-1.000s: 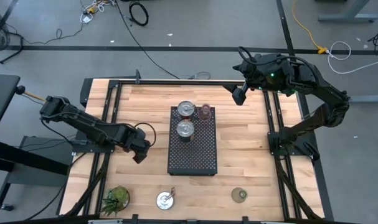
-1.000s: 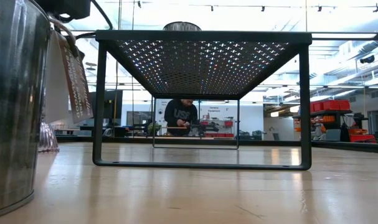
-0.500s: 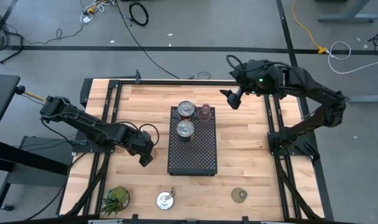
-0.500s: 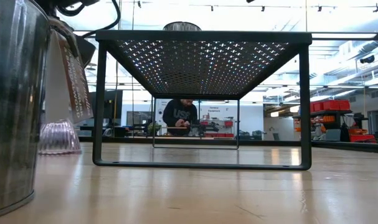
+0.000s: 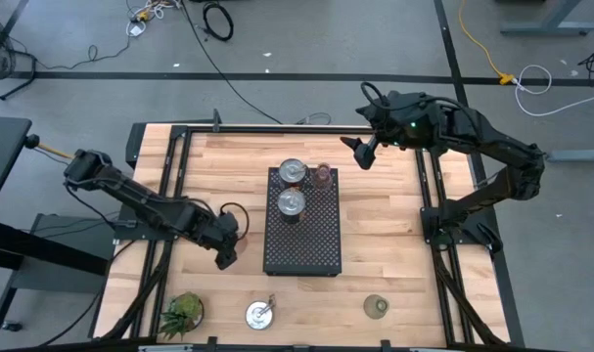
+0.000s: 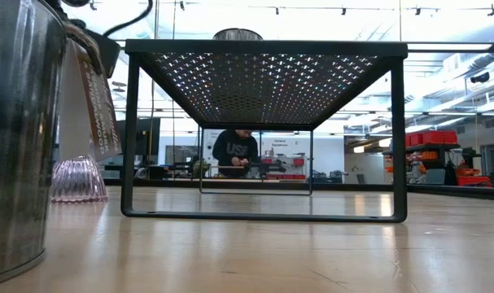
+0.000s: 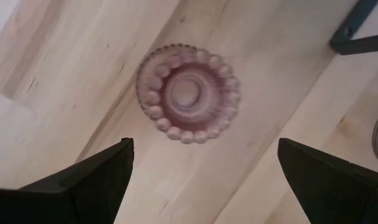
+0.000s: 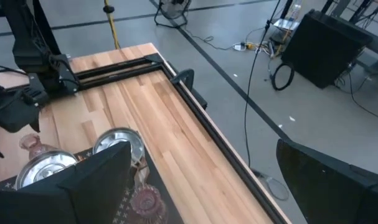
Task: Pick & Place candle stick holders
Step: Put the pink glass candle holder on the shelf aligned with the other glass candle holder
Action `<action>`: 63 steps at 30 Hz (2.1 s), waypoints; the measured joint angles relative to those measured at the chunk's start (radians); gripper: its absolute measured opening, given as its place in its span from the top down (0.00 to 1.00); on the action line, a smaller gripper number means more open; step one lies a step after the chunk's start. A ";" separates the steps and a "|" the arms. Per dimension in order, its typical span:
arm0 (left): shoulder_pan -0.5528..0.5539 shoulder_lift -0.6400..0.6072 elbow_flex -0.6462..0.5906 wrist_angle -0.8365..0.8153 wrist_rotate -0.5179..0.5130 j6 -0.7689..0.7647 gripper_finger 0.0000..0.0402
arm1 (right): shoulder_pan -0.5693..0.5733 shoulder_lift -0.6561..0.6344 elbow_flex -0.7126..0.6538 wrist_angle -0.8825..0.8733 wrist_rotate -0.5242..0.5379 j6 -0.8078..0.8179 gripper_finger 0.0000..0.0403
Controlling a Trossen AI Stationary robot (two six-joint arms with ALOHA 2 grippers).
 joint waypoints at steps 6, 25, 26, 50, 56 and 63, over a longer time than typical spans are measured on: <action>-0.061 0.000 -0.001 0.056 -0.112 0.023 0.01 | 0.000 0.001 0.000 0.002 0.000 0.000 0.01; -0.407 -0.002 -0.215 0.221 -0.620 -0.392 0.01 | 0.000 0.001 0.000 0.146 -0.044 0.061 0.01; -0.424 -0.002 -0.218 0.220 -0.657 -0.402 0.01 | 0.000 0.001 0.000 0.165 -0.057 0.060 0.01; -0.530 -0.002 -0.390 0.492 -0.837 -0.652 0.01 | 0.001 0.001 0.001 0.289 -0.133 0.080 0.01; -0.531 -0.002 -0.390 0.528 -0.729 -0.598 0.01 | 0.001 0.001 0.001 0.285 -0.133 0.083 0.01; -0.518 -0.002 -0.390 0.552 -0.764 -0.602 0.01 | 0.001 0.001 0.001 0.285 -0.133 0.082 0.01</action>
